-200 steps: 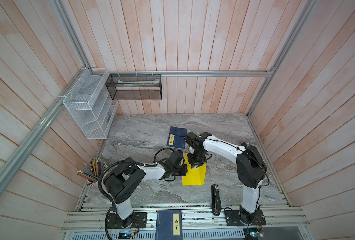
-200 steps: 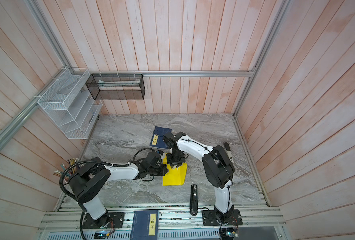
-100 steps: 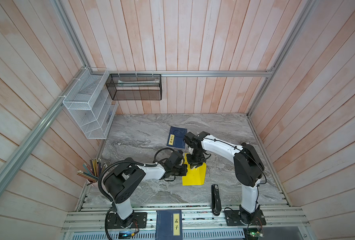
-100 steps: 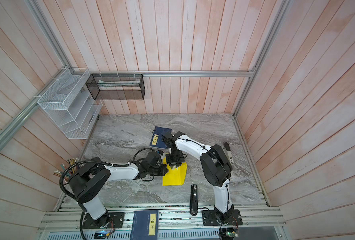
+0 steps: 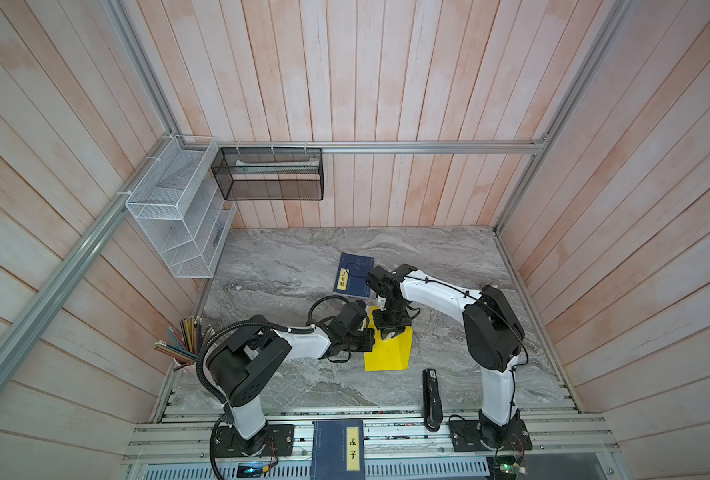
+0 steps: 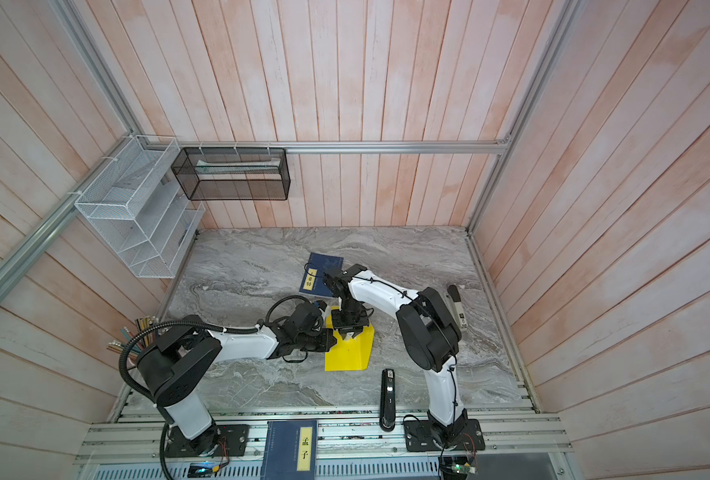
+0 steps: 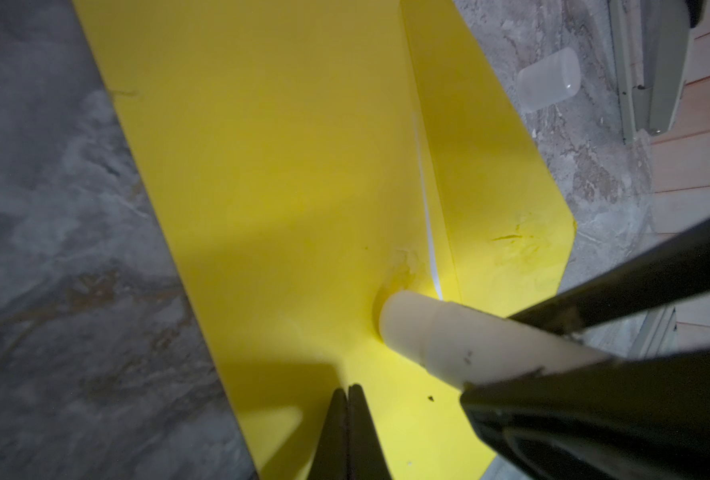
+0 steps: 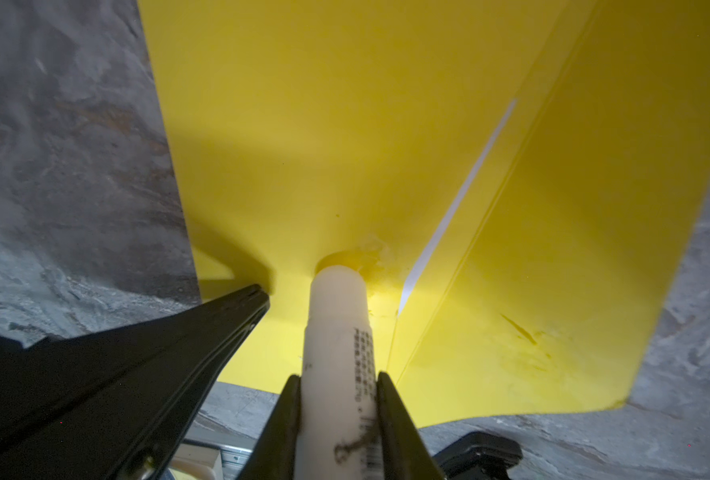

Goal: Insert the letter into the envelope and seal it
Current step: 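Keep rubbing glue on the envelope inner flap with the right gripper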

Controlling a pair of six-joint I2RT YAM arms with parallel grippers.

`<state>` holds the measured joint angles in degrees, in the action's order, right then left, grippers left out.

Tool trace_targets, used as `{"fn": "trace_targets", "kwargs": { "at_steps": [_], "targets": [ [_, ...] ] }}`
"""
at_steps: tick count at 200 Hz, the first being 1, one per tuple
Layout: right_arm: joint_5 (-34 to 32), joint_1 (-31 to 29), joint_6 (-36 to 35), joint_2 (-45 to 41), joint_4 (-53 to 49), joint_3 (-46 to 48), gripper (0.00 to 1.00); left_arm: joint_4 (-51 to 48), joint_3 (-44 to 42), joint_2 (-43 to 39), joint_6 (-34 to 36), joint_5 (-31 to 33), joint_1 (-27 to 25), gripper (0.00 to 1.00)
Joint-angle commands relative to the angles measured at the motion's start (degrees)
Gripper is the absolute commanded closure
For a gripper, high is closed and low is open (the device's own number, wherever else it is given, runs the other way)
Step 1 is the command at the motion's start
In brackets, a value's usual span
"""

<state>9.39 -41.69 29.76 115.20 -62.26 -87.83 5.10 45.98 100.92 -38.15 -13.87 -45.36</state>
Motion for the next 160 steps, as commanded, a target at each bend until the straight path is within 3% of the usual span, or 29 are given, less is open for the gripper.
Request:
{"fn": "trace_targets", "kwargs": {
  "at_steps": [1,87,160],
  "targets": [
    [-8.3,1.0,-0.1,4.9,-2.5,2.1,1.00,-3.8,0.2,2.1,0.5,1.7,0.5,1.00],
    [-10.5,1.9,0.0,4.9,-3.4,2.4,1.00,-4.1,0.0,2.1,0.8,1.6,1.1,1.00],
    [-2.0,1.3,-1.6,0.5,-2.3,-3.9,1.00,-3.5,0.5,2.7,0.9,0.3,1.0,1.00]
  ]
}}
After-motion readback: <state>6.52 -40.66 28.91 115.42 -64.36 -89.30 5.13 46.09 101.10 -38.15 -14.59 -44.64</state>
